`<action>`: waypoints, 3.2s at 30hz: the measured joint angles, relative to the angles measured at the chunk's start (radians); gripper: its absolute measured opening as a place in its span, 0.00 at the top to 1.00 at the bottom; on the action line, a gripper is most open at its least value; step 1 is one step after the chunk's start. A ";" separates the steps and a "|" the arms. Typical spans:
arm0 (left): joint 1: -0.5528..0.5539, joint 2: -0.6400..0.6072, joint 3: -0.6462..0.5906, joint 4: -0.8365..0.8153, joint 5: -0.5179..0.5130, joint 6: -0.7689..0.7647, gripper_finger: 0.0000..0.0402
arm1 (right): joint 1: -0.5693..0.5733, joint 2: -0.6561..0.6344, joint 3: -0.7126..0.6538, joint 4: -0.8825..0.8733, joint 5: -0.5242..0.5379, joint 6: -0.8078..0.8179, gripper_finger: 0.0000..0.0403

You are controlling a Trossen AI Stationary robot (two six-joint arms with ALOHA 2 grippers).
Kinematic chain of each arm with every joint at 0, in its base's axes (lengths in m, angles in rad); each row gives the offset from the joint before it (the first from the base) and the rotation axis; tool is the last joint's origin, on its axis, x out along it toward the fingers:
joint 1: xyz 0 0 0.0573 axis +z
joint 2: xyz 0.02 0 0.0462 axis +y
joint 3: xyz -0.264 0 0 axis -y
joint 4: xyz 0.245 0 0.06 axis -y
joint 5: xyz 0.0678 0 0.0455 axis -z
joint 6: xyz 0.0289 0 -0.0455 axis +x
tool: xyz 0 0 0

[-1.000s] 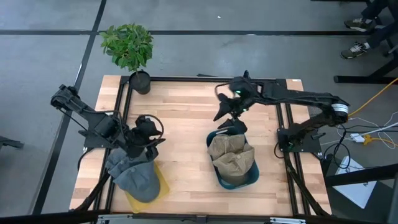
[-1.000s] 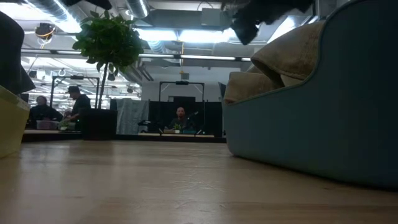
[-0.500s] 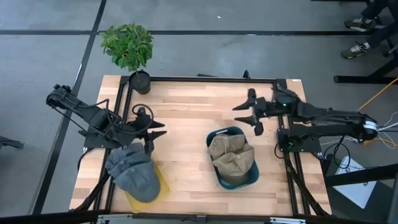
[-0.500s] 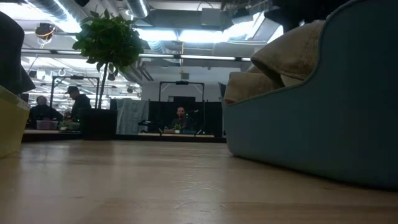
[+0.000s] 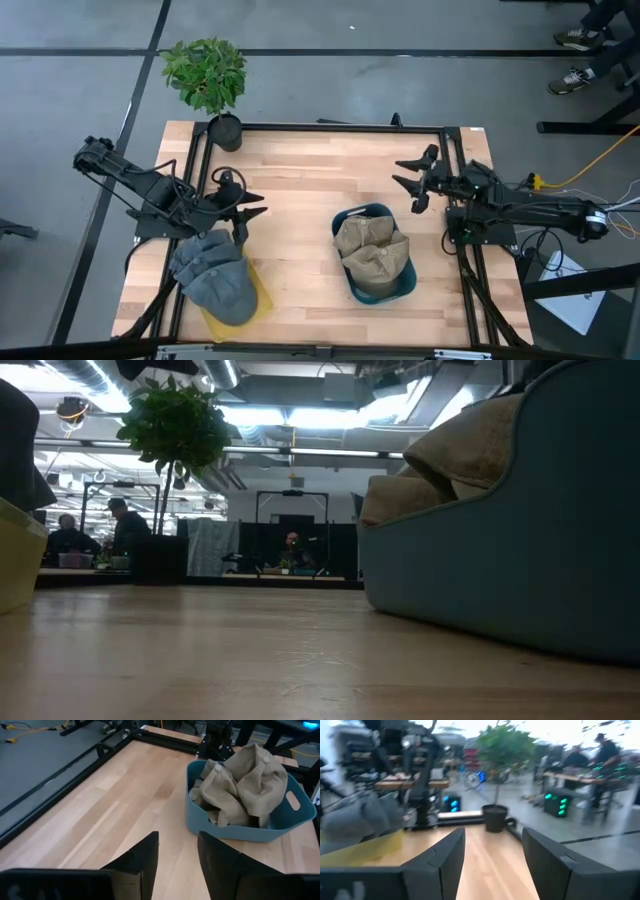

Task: Pick & Place hat
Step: Return to Home Position

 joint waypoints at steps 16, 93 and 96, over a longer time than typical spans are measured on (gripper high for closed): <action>0.000 -0.009 -0.002 -0.002 -0.005 0.000 0.67 | -0.001 -0.282 -0.245 0.071 0.123 -0.041 0.51; 0.681 -0.838 -0.913 0.732 0.633 0.497 0.67 | -0.002 -0.429 -0.244 -0.268 0.260 -0.126 0.51; 0.683 -0.838 -0.913 0.685 0.617 0.499 0.67 | -0.002 -0.429 -0.244 -0.268 0.260 -0.127 0.51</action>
